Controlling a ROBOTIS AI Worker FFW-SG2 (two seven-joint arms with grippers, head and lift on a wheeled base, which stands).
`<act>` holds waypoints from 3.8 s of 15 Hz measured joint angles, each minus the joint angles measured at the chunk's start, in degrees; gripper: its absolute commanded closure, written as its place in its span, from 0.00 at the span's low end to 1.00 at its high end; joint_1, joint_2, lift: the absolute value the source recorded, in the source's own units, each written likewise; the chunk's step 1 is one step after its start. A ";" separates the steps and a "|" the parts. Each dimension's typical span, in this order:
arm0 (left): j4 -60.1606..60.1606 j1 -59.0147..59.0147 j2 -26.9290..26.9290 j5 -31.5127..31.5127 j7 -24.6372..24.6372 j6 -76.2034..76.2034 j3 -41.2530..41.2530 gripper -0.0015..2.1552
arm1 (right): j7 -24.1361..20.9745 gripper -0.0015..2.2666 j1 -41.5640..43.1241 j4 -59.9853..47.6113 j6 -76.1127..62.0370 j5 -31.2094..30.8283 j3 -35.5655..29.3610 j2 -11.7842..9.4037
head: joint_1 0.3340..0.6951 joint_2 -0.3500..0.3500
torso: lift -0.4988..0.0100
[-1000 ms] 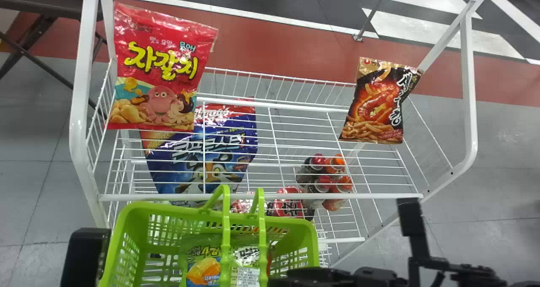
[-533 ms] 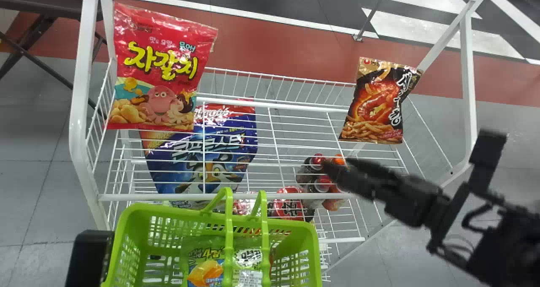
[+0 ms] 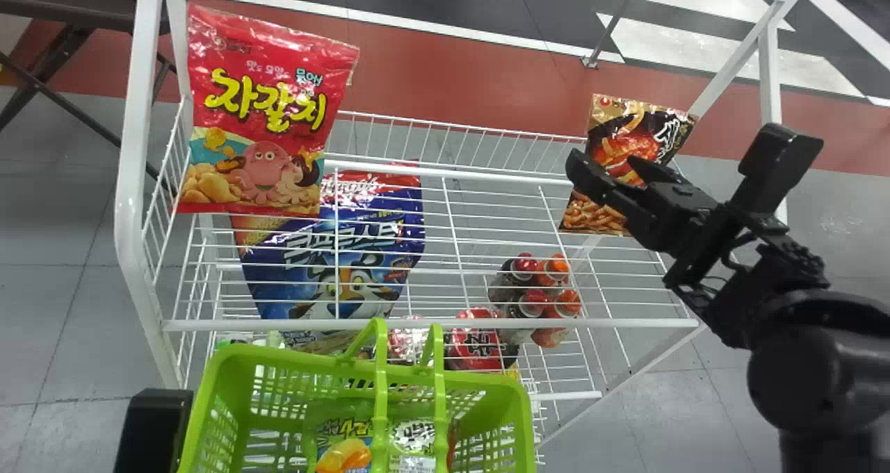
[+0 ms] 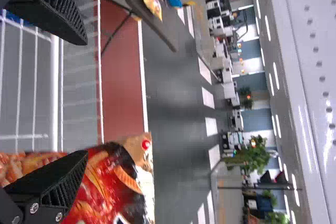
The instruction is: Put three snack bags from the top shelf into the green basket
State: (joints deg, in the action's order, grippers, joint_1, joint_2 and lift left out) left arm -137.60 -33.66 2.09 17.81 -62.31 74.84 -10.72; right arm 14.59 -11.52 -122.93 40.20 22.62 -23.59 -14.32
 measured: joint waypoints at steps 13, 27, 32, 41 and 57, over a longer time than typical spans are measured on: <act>0.94 1.12 -0.07 -0.16 0.14 0.65 0.17 0.65 | -1.17 0.99 10.18 23.66 -7.67 -7.10 3.41 -6.39 | 1.00 0.00 | 0.89; 1.17 1.95 -0.07 0.29 0.27 1.06 0.79 0.65 | 4.67 0.99 -9.01 -16.27 22.60 12.24 -13.33 -0.83 | 1.00 0.00 | 0.89; 1.22 2.02 -0.10 0.29 0.27 1.05 0.72 0.65 | 6.84 0.99 -14.92 -27.14 48.13 21.49 -17.37 1.33 | 1.00 0.00 | 0.89; 1.17 1.71 -0.16 0.38 0.26 0.70 0.33 0.65 | 8.75 0.99 -22.66 -27.36 49.23 26.34 -6.89 2.62 | 1.00 0.00 | 0.89; 0.58 1.32 -0.01 0.32 0.00 0.81 0.46 0.65 | 9.89 0.03 -23.03 -26.44 49.23 13.54 -2.90 -0.18 | 1.00 0.00 | 0.89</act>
State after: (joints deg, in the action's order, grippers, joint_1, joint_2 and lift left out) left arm -137.02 -32.34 2.08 18.13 -62.31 75.66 -10.26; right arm 24.48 -34.56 -149.37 89.43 36.15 -26.49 -14.50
